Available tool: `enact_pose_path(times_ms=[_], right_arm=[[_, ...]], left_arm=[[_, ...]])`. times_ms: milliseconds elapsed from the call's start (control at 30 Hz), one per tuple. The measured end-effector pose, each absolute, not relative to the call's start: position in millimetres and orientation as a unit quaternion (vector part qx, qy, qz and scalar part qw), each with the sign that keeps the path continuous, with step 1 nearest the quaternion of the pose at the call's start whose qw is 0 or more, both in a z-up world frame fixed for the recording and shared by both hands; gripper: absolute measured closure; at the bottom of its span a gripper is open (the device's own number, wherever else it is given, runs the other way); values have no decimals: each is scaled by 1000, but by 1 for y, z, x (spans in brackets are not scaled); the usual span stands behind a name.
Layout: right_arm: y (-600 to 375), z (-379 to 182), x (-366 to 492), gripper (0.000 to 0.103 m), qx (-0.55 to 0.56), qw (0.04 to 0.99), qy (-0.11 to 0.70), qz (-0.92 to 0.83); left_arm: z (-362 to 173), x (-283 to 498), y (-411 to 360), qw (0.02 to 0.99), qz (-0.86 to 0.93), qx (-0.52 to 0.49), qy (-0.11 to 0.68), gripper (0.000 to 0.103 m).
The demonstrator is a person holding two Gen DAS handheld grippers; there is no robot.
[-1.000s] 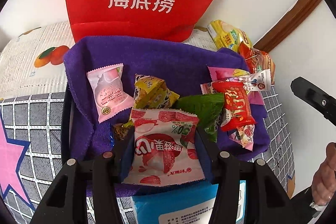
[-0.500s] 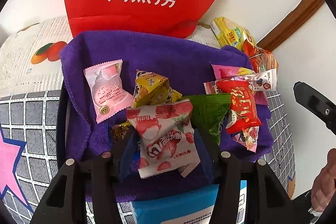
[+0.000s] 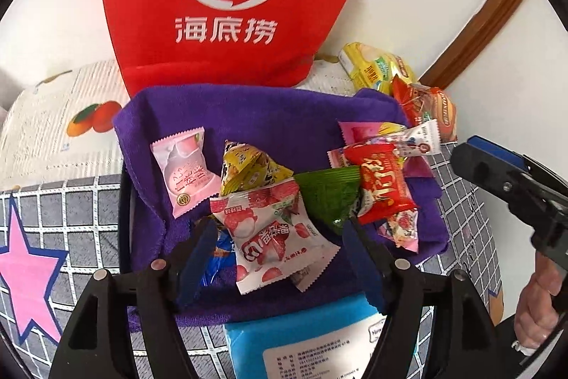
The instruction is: Organize snacks
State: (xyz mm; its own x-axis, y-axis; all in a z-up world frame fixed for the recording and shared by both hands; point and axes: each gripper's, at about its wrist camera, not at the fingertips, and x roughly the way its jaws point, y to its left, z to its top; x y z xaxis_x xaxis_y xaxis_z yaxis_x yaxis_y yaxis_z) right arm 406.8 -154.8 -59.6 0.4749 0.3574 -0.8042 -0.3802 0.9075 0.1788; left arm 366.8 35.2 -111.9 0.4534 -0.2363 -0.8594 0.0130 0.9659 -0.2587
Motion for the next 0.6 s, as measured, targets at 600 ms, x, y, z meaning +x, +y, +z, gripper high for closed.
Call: enact_pose_path(times_ms=[600], right_arm=[[-171,-35,350,37,-5,870,465,166]], left_arm=[[-46,325,25,882,-93,-75,455,23]])
